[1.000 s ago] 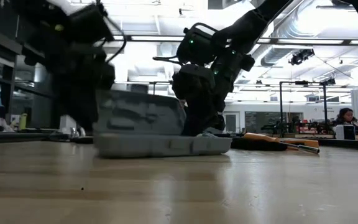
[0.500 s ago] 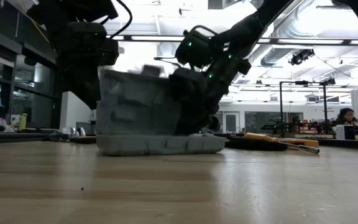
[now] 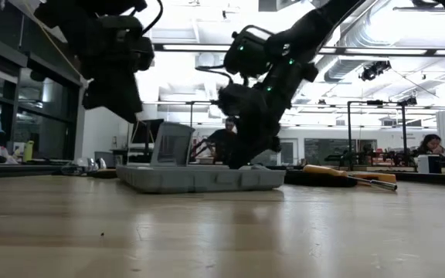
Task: Prefit tool cases
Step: Remove the yellow hammer from the gray toolbox
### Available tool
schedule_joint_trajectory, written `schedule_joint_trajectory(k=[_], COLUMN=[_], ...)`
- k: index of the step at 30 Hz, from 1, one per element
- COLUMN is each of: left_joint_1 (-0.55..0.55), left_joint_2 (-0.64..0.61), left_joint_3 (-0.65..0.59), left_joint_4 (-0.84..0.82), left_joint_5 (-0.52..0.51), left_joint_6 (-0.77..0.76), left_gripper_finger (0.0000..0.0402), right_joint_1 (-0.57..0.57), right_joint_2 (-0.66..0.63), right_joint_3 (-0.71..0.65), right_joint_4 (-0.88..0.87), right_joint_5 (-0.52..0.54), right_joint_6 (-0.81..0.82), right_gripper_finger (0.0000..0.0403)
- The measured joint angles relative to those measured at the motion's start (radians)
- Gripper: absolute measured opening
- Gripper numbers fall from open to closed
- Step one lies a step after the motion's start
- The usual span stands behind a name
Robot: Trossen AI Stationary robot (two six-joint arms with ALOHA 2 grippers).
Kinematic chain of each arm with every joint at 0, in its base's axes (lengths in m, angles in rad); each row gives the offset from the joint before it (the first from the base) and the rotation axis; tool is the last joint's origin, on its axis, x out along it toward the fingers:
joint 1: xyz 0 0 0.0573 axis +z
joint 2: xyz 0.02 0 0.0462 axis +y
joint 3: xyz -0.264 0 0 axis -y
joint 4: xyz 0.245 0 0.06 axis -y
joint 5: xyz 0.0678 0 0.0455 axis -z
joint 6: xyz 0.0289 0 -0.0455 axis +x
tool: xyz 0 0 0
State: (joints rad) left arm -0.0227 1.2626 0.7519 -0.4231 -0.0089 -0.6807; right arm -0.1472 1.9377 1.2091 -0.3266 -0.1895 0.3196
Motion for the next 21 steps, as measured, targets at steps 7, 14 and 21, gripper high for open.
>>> schedule_joint_trajectory(k=[7, 14, 21], left_joint_1=[-0.007, -0.007, -0.013], left_joint_2=[0.104, 0.13, 0.133], left_joint_3=[-0.002, -0.003, -0.003], left_joint_4=[0.108, 0.139, 0.139], left_joint_5=[0.001, 0.032, 0.082], left_joint_6=[-0.006, 0.02, 0.095], left_gripper_finger=[0.0135, 0.0136, 0.0166], right_joint_1=[0.004, 0.007, 0.007], right_joint_2=[-0.016, 0.005, 0.007], right_joint_3=[-0.002, -0.06, -0.147], right_joint_4=[-0.09, -0.025, 0.131], right_joint_5=[0.045, 0.018, -0.074], right_joint_6=[-0.066, -0.033, 0.083], right_gripper_finger=[0.0, 0.0, 0.0])
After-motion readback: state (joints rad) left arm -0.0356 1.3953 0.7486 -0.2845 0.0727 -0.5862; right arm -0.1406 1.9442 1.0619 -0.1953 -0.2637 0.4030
